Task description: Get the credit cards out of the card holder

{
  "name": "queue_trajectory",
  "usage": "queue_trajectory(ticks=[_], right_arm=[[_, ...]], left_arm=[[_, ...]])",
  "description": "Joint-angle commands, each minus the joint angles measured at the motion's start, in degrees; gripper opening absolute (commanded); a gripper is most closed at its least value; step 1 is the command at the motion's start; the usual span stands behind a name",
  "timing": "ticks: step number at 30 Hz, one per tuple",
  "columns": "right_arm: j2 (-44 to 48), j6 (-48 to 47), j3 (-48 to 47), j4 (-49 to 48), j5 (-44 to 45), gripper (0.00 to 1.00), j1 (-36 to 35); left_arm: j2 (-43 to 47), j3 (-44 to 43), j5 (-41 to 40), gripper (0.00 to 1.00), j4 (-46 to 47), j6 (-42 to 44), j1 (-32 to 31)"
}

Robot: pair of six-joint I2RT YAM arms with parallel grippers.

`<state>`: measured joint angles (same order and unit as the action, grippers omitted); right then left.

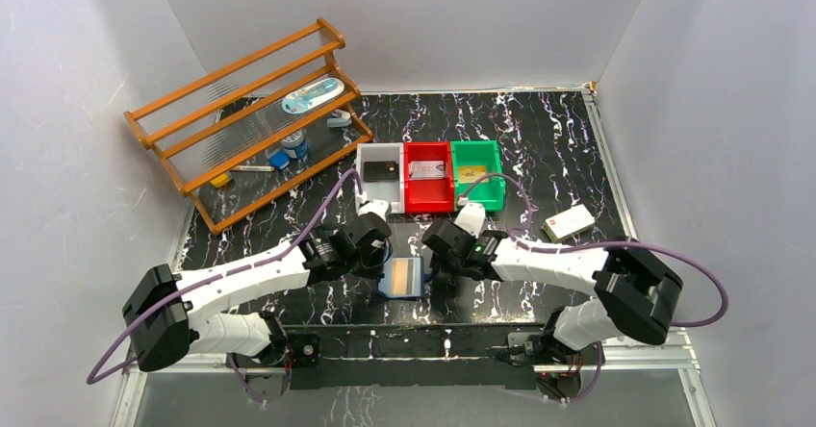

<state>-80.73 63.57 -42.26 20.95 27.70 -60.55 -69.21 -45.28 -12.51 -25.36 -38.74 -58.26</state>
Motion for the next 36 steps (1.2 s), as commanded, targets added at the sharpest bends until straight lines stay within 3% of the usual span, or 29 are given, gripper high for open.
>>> queue_trajectory(ticks=[1, 6, 11, 14, 16, 20, 22, 24, 30, 36], right_arm=[[5.01, 4.37, 1.68, 5.36, 5.43, 0.54, 1.28], [14.20, 2.10, 2.84, 3.20, 2.27, 0.56, 1.32], [21.26, -4.79, 6.27, -15.10, -12.98, 0.58, 1.32], [11.71, -3.83, 4.76, -25.24, -27.31, 0.59, 1.32], [4.15, -3.24, 2.68, -28.14, -32.03, 0.58, 1.32], [-2.29, -2.66, 0.86, -26.46, -33.51, 0.57, 1.32], [-2.22, -1.99, 1.12, -25.38, -32.09, 0.57, 1.32], [-1.97, -1.81, 1.34, -25.38, -31.61, 0.56, 1.32], [3.03, -0.53, 3.08, -21.15, -25.63, 0.58, 1.38], [5.30, -0.27, 3.29, -18.51, -24.92, 0.62, 1.49]], left_arm=[[2.60, -0.90, -0.14, 0.00, -1.18, -0.06, -0.24], [2.99, 0.45, 0.27, 0.00, 0.16, -1.97, -0.22], [5.17, 3.84, -0.23, 0.00, 2.84, -5.49, -0.19], [8.16, 6.57, 1.84, 0.00, 7.29, -7.22, -0.21], [8.84, 7.22, 2.99, 0.09, 7.83, -6.85, -0.28], [10.92, 8.68, 6.86, 0.26, 11.03, -4.39, -0.19], [10.49, 8.51, 7.58, 0.26, 11.00, -3.70, -0.17], [10.08, 8.59, 7.32, 0.24, 10.68, -3.55, -0.20], [9.05, 8.18, 6.58, 0.05, 9.09, -3.70, -0.19], [10.34, 8.41, 6.59, 0.00, 9.55, -3.63, -0.19]])
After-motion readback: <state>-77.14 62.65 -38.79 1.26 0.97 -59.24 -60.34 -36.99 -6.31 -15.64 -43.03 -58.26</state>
